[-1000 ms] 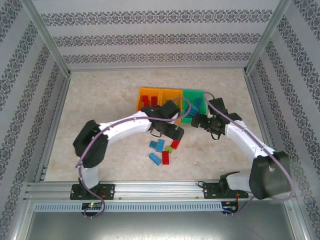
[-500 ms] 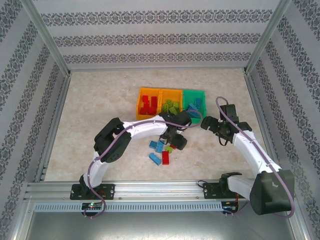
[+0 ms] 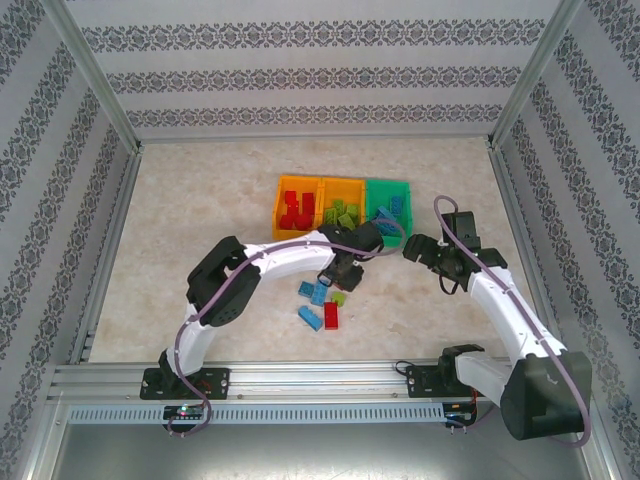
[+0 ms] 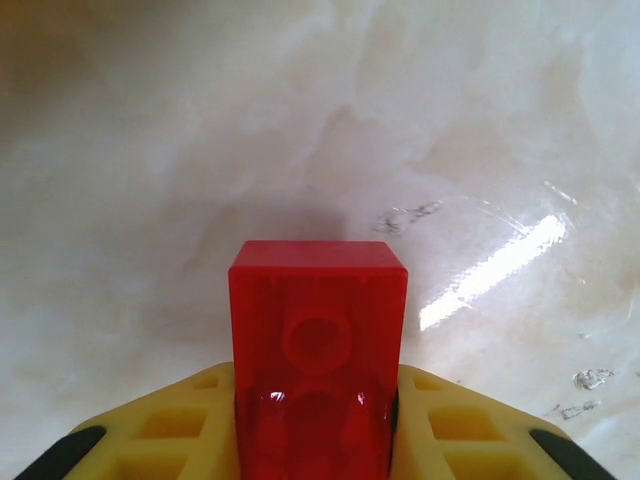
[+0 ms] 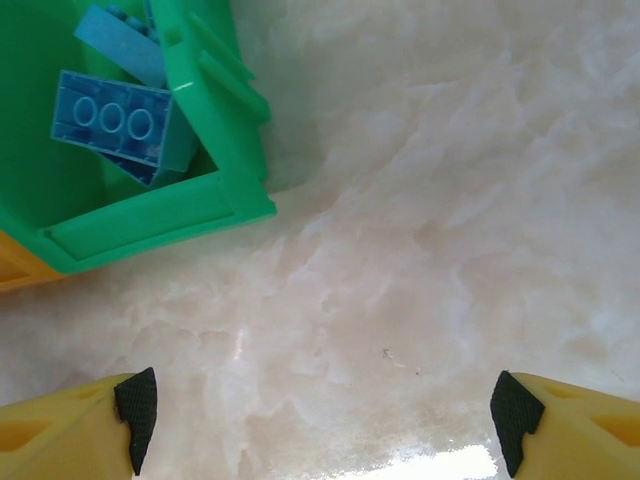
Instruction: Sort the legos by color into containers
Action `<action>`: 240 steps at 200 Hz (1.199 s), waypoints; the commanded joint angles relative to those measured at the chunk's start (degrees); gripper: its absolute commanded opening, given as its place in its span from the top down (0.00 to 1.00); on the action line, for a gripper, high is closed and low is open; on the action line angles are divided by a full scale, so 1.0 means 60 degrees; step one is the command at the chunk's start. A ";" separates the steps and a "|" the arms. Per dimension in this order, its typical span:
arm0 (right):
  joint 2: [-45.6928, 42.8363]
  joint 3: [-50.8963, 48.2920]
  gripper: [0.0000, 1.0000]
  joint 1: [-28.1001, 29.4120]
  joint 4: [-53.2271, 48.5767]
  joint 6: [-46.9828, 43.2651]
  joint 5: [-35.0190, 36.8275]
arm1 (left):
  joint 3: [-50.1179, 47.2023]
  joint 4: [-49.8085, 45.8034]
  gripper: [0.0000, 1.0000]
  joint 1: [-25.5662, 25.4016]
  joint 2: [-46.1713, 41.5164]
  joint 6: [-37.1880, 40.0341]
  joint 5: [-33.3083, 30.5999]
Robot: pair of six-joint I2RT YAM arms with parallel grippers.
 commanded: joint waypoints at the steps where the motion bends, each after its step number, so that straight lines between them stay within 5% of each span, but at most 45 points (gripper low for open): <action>1: -0.0395 -0.0404 0.12 0.0518 0.0122 0.0039 0.0009 | -0.0134 -0.0235 0.74 0.0660 -0.1453 -0.0254 -0.0941; 38: -0.1077 -0.0979 0.13 0.2659 0.0258 0.1124 0.1205 | -0.0291 -0.0103 0.73 0.2477 -0.2499 -0.0172 -0.1263; 74: -0.1671 -0.1982 0.14 0.5503 0.1132 0.3215 0.2619 | 0.0693 -0.0158 0.73 0.3950 -0.1532 0.0011 -0.0536; 129: -0.0940 -0.2086 0.22 0.8309 0.1251 0.3742 0.2840 | 0.2380 -0.0345 0.70 0.4485 0.0298 0.0044 0.0200; 170: 0.0793 -0.1209 0.24 0.9488 0.1440 0.3311 0.2111 | 0.2614 -0.0589 0.38 0.4524 0.0488 -0.0595 0.0123; 223: 0.3168 0.0179 0.23 1.0340 0.2069 0.3003 0.1656 | 0.0670 0.0447 0.02 0.4519 -0.1146 -0.1003 0.0564; 240: 0.3684 0.0429 0.29 1.0362 0.1584 0.3256 0.1958 | 0.0186 0.0429 0.00 0.4518 -0.1513 -0.0965 0.0511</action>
